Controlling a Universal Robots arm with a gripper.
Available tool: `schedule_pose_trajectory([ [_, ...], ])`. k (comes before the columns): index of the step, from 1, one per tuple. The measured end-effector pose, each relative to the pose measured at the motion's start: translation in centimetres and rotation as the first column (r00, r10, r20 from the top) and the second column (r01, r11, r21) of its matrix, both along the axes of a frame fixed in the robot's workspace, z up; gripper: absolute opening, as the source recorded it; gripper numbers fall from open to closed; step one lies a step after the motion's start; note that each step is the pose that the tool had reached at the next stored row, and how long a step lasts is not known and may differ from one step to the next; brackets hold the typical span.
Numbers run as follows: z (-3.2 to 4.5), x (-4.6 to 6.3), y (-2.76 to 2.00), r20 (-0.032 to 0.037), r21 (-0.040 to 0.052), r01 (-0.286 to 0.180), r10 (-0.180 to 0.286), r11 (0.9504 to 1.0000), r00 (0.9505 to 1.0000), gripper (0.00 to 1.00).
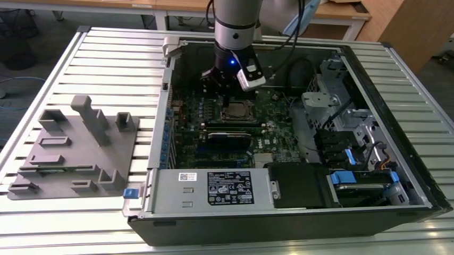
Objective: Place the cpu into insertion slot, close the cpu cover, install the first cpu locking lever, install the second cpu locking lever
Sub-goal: 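Close the cpu cover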
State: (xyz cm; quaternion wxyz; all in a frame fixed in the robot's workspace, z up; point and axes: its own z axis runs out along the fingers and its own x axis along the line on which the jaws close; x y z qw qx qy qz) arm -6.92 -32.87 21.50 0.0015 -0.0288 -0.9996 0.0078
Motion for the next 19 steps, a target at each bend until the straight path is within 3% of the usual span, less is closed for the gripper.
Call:
schedule_pose_trajectory([
  [9, 0.02, 0.2, 0.00, 0.0038, 0.0003, 0.000, 0.000, 1.0000, 1.0000, 0.11],
  [19, -0.01, 2.5, -0.01, 0.0045, 0.0005, 0.000, 0.000, 1.0000, 1.0000, 0.11],
])
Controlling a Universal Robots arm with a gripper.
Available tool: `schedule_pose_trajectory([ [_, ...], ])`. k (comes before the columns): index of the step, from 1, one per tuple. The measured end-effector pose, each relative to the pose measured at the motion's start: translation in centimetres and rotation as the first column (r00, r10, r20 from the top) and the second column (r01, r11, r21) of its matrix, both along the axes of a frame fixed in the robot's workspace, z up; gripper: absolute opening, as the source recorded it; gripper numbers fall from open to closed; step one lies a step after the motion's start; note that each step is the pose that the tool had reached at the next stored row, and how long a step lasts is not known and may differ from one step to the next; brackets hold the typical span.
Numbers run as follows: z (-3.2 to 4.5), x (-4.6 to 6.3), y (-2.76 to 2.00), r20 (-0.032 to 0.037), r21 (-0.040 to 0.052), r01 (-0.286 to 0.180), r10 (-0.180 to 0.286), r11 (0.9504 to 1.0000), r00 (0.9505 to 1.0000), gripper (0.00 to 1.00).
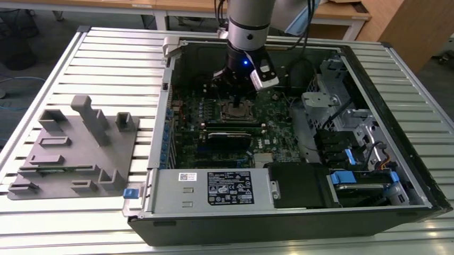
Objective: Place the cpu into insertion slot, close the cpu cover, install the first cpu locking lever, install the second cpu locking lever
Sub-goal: 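Close the cpu cover, then install the first cpu locking lever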
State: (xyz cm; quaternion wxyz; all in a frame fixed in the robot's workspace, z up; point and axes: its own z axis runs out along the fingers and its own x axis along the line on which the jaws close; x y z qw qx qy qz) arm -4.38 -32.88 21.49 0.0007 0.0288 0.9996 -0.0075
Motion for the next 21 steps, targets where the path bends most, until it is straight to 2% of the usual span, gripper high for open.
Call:
schedule_pose_trajectory([
  [1, -0.01, 0.00, 0.00, 0.0028, 0.0000, 0.000, 0.000, 1.0000, 1.0000, 0.11],
  [5, -0.11, 0.01, 0.01, 0.0344, 0.0006, 0.000, 0.000, 1.0000, 0.9994, 0.11],
  [6, -0.12, 0.01, 0.01, 0.0368, 0.0006, 0.000, 0.000, 1.0000, 0.9993, 0.11],
  [21, 0.01, 0.00, 0.00, 0.0377, 0.0004, 0.000, 0.000, 1.0000, 0.9993, 0.11],
])
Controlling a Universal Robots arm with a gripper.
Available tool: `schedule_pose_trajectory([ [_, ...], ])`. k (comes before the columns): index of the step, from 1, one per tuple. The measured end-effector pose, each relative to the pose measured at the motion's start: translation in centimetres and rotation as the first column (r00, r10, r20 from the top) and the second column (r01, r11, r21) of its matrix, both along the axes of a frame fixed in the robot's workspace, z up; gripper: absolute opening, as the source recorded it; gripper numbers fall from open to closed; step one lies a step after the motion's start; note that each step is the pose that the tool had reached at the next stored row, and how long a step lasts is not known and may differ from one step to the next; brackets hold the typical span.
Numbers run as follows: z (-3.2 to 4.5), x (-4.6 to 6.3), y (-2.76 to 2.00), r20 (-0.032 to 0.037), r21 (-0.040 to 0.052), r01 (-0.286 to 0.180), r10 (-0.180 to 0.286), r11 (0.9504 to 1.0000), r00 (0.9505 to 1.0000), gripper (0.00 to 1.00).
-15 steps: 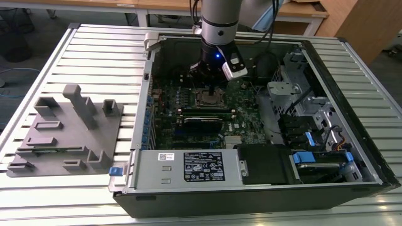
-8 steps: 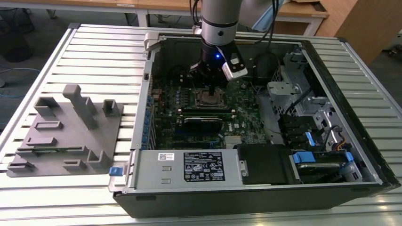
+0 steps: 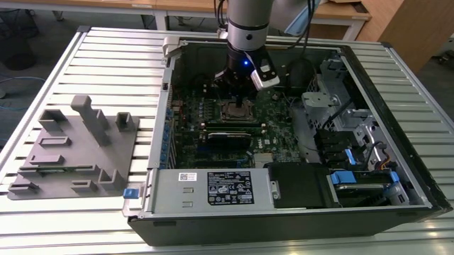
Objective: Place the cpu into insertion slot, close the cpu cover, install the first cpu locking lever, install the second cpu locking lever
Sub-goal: 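Install the first cpu locking lever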
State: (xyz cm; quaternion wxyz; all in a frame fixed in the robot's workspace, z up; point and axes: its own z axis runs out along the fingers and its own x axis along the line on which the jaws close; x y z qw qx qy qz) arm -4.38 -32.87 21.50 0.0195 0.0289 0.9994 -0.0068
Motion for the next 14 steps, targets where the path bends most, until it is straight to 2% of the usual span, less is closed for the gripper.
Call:
schedule_pose_trajectory([
  [6, 0.66, 0.00, 0.00, 0.0000, 0.0001, 0.000, 0.000, 1.0000, 1.0000, 0.11],
  [14, 0.73, 0.00, 0.00, 0.0000, 0.0001, 0.000, 0.000, 1.0000, 1.0000, 0.11],
])
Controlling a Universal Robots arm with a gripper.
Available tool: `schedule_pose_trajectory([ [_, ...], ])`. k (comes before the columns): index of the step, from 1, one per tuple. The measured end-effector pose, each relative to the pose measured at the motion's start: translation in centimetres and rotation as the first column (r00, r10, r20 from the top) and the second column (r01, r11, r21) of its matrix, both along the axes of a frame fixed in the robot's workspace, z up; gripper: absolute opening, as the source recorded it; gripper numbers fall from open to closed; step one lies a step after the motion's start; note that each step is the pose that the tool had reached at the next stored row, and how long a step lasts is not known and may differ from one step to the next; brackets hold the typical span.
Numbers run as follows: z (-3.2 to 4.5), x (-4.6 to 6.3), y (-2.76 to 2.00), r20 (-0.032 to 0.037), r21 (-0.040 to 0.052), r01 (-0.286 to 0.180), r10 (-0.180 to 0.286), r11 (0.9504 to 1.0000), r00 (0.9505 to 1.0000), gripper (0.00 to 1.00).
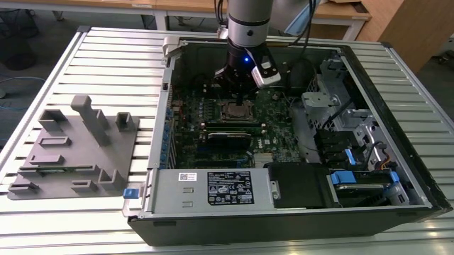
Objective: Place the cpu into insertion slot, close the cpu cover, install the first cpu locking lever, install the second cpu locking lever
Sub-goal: 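Install the first cpu locking lever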
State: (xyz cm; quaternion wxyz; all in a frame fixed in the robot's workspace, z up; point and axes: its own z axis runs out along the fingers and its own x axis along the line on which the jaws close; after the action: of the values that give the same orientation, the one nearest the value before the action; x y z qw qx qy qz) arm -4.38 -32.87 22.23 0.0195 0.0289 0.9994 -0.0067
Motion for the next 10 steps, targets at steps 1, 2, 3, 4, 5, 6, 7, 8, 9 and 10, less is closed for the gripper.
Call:
schedule_pose_trajectory([
  [1, 0.00, 0.00, 0.00, 0.0000, 0.0001, 0.000, 0.000, 1.0000, 1.0000, 0.11],
  [2, 0.00, 0.00, 0.00, 0.0000, 0.0000, 0.000, 0.000, 1.0000, 1.0000, 0.11],
  [3, 0.00, 0.00, 0.00, 0.0000, 0.0000, 0.000, 0.000, 1.0000, 1.0000, 0.11],
  [4, 0.01, 0.00, 0.00, 0.0000, 0.0001, 0.000, 0.000, 1.0000, 1.0000, 0.11],
  [5, 0.03, 0.00, 0.00, -0.0001, -0.0001, 0.000, 0.000, 1.0000, 1.0000, 0.11],
  [6, 0.06, 0.00, 0.00, -0.0003, -0.0004, 0.000, 0.000, 1.0000, 1.0000, 0.11],
  [7, 0.07, 0.00, 0.00, -0.0001, -0.0001, 0.000, 0.000, 1.0000, 1.0000, 0.11],
  [8, 0.07, 0.00, 0.00, 0.0000, 0.0001, 0.000, 0.000, 1.0000, 1.0000, 0.11],
  [9, 0.08, 0.00, 0.00, 0.0001, 0.0000, 0.000, 0.000, 1.0000, 1.0000, 0.11],
  [10, 0.08, 0.00, 0.00, 0.0000, 0.0000, 0.000, 0.000, 1.0000, 1.0000, 0.11],
])
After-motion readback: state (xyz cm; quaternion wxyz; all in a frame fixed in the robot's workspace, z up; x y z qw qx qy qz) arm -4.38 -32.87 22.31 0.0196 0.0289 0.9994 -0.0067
